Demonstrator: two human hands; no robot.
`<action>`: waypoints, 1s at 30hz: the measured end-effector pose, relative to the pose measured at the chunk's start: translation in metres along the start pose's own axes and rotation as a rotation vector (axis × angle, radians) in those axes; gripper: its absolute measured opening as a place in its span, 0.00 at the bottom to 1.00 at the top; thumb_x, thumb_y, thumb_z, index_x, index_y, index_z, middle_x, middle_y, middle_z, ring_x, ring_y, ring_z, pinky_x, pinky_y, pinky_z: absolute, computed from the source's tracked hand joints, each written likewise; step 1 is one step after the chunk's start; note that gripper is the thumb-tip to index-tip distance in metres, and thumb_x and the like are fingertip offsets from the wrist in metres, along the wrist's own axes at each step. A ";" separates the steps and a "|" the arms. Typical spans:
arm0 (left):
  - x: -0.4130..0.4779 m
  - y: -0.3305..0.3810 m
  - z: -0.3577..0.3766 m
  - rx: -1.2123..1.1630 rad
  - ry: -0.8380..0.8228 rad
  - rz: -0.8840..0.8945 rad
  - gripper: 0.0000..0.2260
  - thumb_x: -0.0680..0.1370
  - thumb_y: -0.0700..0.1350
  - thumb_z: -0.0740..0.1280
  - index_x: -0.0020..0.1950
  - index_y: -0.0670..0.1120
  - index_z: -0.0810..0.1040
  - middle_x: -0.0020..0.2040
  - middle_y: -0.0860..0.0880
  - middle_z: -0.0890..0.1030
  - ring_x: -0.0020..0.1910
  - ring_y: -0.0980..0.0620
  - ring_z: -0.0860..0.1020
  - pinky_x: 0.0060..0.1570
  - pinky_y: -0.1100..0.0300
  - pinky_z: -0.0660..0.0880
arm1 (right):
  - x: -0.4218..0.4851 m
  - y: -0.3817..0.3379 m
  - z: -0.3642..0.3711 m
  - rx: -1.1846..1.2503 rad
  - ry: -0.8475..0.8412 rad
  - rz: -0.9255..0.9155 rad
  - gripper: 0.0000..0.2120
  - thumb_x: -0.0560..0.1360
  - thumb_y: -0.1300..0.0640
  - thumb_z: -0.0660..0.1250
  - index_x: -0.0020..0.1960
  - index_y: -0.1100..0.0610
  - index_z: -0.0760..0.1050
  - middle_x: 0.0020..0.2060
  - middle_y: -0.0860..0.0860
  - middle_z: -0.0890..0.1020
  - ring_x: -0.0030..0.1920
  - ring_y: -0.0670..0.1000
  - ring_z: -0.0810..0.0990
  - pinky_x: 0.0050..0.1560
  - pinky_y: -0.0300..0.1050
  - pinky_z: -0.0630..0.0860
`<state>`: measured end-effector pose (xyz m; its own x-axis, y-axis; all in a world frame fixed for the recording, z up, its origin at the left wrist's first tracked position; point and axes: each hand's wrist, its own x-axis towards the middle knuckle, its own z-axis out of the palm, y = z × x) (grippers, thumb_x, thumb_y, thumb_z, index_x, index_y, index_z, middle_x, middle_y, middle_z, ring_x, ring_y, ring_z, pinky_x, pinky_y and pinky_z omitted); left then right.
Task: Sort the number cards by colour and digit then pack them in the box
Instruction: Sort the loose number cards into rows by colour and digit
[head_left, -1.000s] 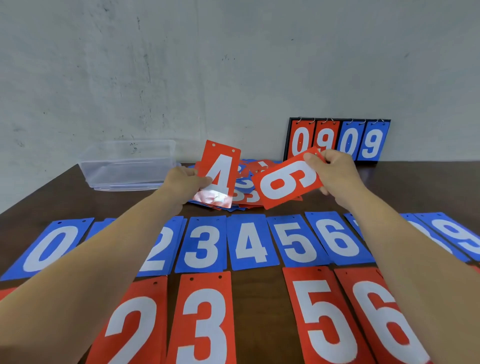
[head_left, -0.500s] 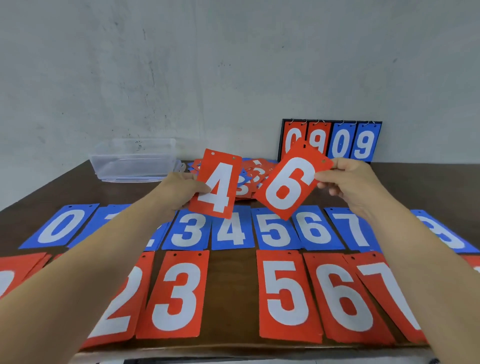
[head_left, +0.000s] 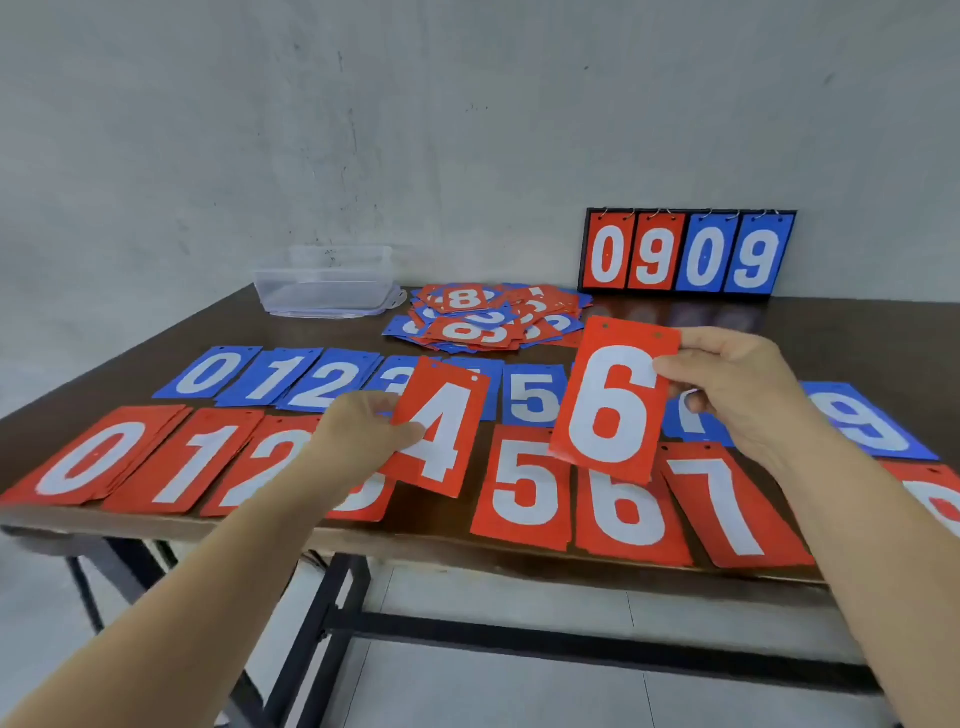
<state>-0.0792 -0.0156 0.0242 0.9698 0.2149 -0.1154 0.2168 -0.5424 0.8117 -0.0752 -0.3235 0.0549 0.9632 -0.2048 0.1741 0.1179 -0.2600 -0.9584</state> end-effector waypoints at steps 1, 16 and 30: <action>-0.009 -0.003 0.005 0.021 0.030 0.011 0.23 0.77 0.48 0.70 0.71 0.47 0.71 0.64 0.47 0.77 0.56 0.48 0.79 0.46 0.59 0.77 | -0.005 0.002 0.001 -0.009 -0.016 0.002 0.08 0.75 0.64 0.69 0.51 0.54 0.80 0.36 0.50 0.84 0.32 0.46 0.78 0.28 0.35 0.72; -0.036 -0.024 0.044 0.726 0.351 0.113 0.20 0.77 0.57 0.65 0.65 0.51 0.74 0.60 0.50 0.77 0.65 0.46 0.68 0.61 0.51 0.64 | -0.038 0.018 -0.003 -0.148 -0.057 0.126 0.07 0.76 0.60 0.69 0.54 0.58 0.76 0.39 0.51 0.81 0.36 0.47 0.78 0.34 0.39 0.73; -0.040 -0.014 0.055 0.606 0.317 0.253 0.24 0.78 0.53 0.66 0.73 0.51 0.68 0.68 0.49 0.73 0.69 0.47 0.68 0.68 0.49 0.63 | -0.027 0.056 0.029 -0.844 0.087 -0.071 0.21 0.75 0.62 0.69 0.66 0.54 0.69 0.47 0.50 0.78 0.43 0.49 0.74 0.39 0.42 0.71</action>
<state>-0.1147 -0.0616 -0.0140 0.9392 0.1985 0.2802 0.1032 -0.9414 0.3210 -0.0873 -0.3048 -0.0103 0.9344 -0.2242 0.2769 -0.0758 -0.8844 -0.4605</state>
